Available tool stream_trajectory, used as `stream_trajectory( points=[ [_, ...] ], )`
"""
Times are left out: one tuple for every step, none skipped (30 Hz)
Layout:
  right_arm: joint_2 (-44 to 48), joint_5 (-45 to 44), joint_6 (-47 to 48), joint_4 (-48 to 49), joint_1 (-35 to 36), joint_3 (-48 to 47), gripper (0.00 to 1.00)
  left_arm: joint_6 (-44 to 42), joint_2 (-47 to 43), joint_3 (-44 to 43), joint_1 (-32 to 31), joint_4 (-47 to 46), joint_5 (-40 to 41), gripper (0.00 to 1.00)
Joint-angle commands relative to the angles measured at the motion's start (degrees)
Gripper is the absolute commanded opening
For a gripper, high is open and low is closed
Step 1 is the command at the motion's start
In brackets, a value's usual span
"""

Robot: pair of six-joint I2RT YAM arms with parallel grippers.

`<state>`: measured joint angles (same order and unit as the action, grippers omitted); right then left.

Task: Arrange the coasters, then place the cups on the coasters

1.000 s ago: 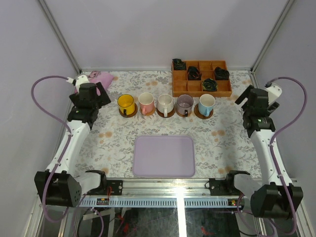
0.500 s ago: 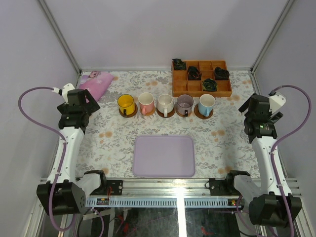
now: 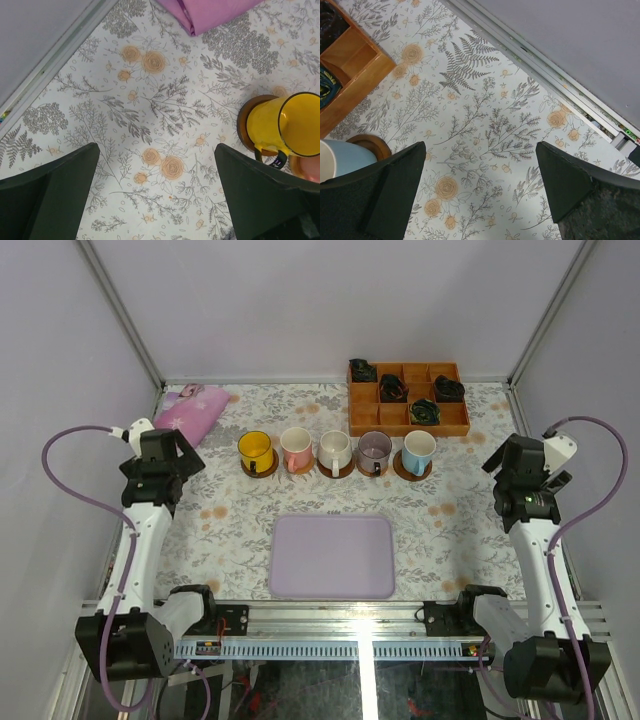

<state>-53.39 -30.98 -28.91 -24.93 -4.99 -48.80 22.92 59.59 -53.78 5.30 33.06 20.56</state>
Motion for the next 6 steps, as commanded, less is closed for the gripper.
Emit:
stream_trajectory(
  points=[
    [1.6,-1.4,0.8,1.8,-0.2,0.4,0.99,1.3,-2.4,3.1,0.1,-3.8,-2.4,1.00],
    [1.8,-1.4,0.9,1.9,-0.2,0.5,0.99,1.4,-2.6,3.7,0.1,-4.3,-3.0,1.00],
    [1.9,-1.4,1.0,1.9,-0.2,0.7,0.99,1.5,-2.6,4.0,0.1,-4.7,-3.3,1.00],
    [2.0,-1.4,1.2,2.1,-0.2,0.7,0.99,1.7,-2.7,4.2,0.2,-4.9,-3.4,1.00],
    [2.2,-1.5,1.3,2.2,-0.2,0.8,0.99,1.9,-2.6,4.5,0.1,-5.1,-3.4,1.00],
    [2.3,-1.5,1.4,2.3,-0.2,0.9,0.99,2.2,-2.6,4.7,0.1,-5.2,-3.1,1.00]
  ],
)
